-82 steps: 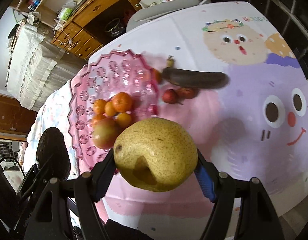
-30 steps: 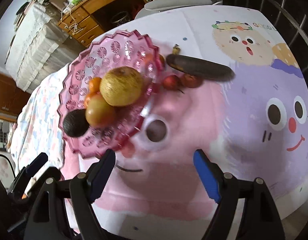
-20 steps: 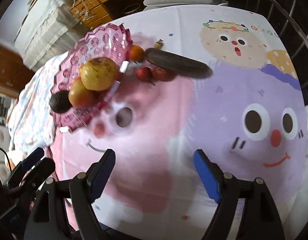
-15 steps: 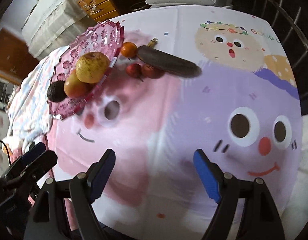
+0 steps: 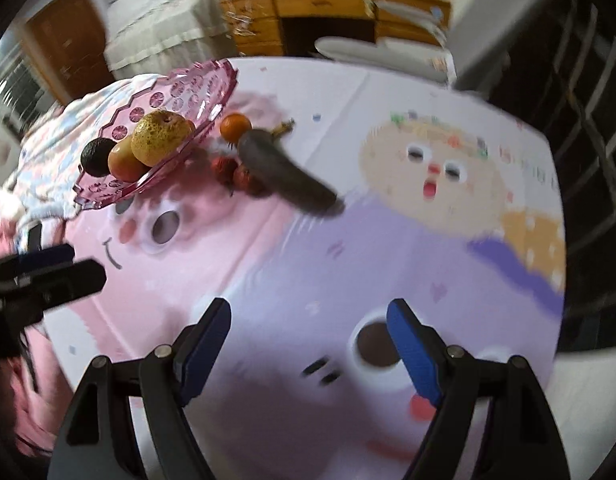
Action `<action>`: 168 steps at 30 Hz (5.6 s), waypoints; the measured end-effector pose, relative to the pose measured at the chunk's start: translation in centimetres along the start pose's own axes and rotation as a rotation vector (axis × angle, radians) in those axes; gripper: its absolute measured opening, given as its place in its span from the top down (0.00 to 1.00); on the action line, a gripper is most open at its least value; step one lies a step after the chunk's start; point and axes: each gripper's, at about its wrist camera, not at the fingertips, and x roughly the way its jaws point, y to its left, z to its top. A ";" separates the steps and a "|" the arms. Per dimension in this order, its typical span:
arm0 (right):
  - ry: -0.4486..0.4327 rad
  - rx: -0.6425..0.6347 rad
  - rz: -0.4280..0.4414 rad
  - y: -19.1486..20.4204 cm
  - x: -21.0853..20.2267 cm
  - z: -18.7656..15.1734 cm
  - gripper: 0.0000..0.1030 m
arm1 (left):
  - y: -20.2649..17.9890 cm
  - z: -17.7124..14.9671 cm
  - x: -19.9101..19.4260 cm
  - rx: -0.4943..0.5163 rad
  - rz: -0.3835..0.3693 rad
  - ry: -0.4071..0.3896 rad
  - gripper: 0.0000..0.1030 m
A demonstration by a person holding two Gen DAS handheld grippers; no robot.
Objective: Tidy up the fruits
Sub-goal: 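Move both tools back toward the dark banana and the lychees, then close the right tool around the dark banana, then grasp a red lychee with the left tool while the right tool holds the banana, then carry the lychee and banana over the bowl and open both tools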
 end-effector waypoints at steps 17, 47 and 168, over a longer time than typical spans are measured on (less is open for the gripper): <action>-0.237 -0.493 -0.044 -0.3 6.6 2.4 0.22 | -2.5 3.8 7.7 -0.067 0.038 -0.085 0.17; -0.253 -0.534 0.140 0.1 9.1 6.2 0.68 | -4.0 4.8 11.2 -0.124 0.197 -0.129 0.25; -0.140 0.332 0.052 13.2 3.2 15.8 0.54 | 15.3 9.3 -1.0 0.295 -0.188 -0.033 0.34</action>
